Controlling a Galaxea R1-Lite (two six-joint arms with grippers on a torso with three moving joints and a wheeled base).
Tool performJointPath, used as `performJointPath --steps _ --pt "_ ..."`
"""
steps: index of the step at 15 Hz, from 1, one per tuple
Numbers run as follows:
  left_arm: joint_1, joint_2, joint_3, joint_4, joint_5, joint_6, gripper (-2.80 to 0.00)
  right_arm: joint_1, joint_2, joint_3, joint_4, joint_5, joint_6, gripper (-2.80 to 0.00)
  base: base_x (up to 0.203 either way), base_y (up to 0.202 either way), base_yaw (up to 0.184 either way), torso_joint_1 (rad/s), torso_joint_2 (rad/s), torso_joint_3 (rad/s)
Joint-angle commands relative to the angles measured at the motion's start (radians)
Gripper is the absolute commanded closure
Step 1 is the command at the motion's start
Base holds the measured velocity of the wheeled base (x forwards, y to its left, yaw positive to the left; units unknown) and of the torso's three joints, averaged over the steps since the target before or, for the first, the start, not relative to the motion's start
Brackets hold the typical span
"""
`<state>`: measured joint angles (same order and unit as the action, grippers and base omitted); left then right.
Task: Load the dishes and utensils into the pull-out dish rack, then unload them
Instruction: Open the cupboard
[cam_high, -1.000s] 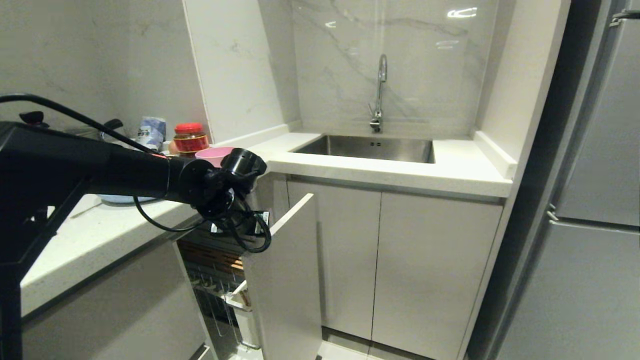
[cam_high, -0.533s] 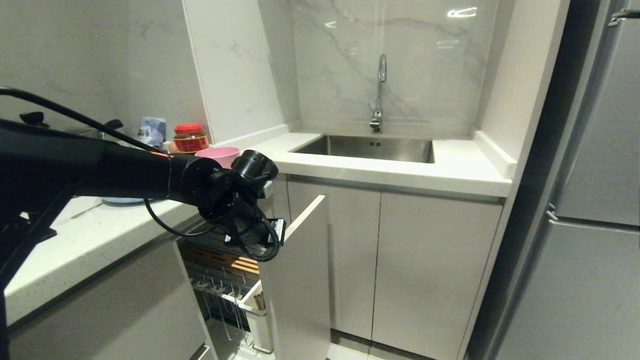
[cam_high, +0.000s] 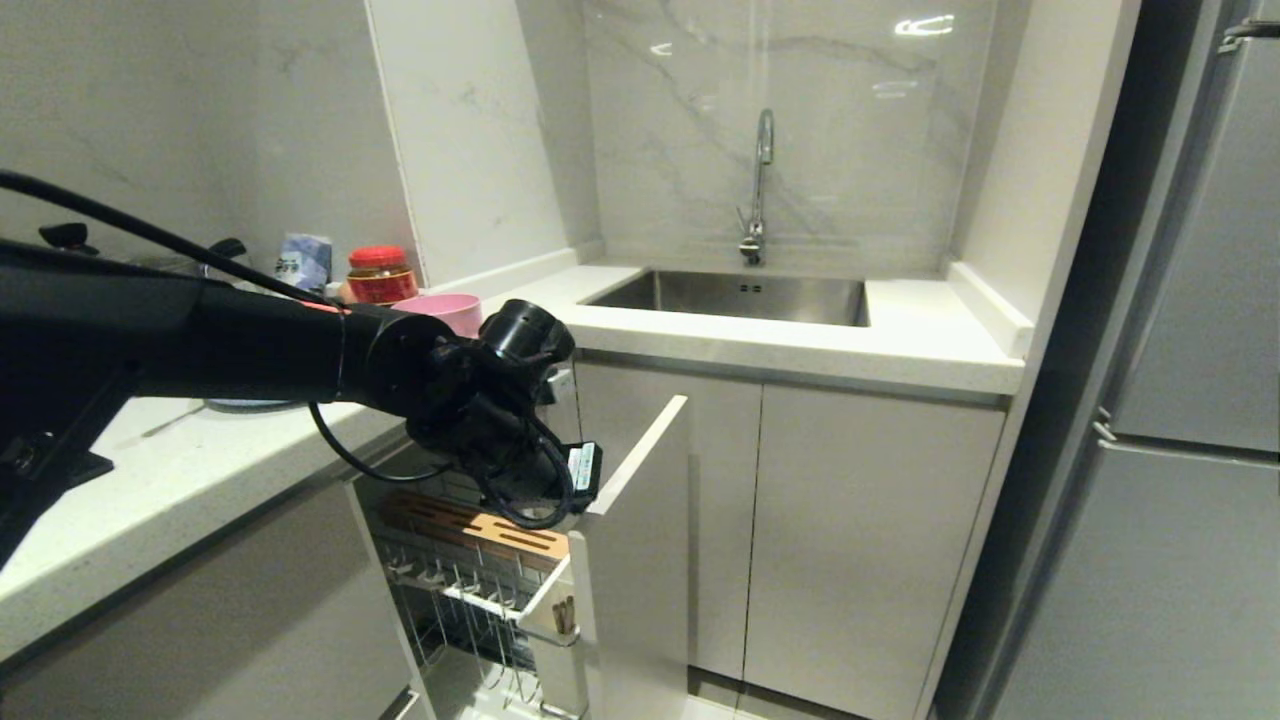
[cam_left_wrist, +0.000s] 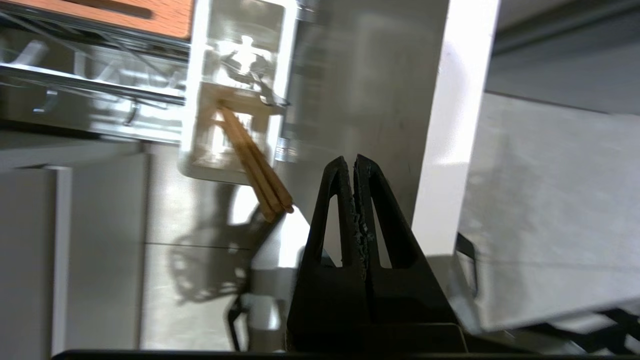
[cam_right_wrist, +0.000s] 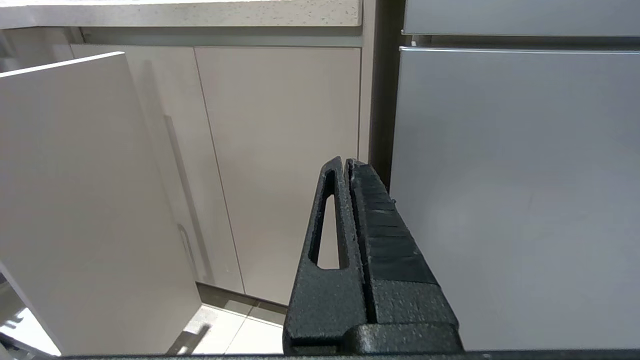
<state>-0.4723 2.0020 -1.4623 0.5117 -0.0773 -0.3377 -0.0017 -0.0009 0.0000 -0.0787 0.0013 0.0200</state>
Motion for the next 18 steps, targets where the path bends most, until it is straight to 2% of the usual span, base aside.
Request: performJointPath --steps 1,5,10,12,18 --pt "-0.002 -0.022 0.003 0.002 -0.067 -0.007 0.0 0.0 -0.001 0.026 -0.001 0.0 0.0 0.0 0.0 0.0 0.0 0.0 0.0 0.0" --pt "-0.016 -0.025 0.008 0.001 -0.182 -0.039 0.0 0.0 -0.001 0.026 -0.001 0.0 0.0 0.0 0.0 0.0 0.0 0.0 0.0 0.0" --pt "-0.039 -0.023 0.016 0.002 -0.258 -0.056 0.0 0.0 -0.001 0.026 -0.001 0.0 0.0 0.0 0.0 0.0 0.0 0.0 0.0 0.0" --pt "-0.058 -0.019 0.02 0.001 -0.26 -0.074 0.0 0.0 -0.001 0.026 -0.001 0.0 0.0 0.0 0.0 0.0 0.0 0.0 0.0 0.0" --pt "-0.076 -0.011 0.027 0.002 -0.261 -0.076 0.0 0.0 -0.001 0.026 -0.001 0.0 0.0 0.0 0.0 0.0 0.0 0.0 0.0 0.0"
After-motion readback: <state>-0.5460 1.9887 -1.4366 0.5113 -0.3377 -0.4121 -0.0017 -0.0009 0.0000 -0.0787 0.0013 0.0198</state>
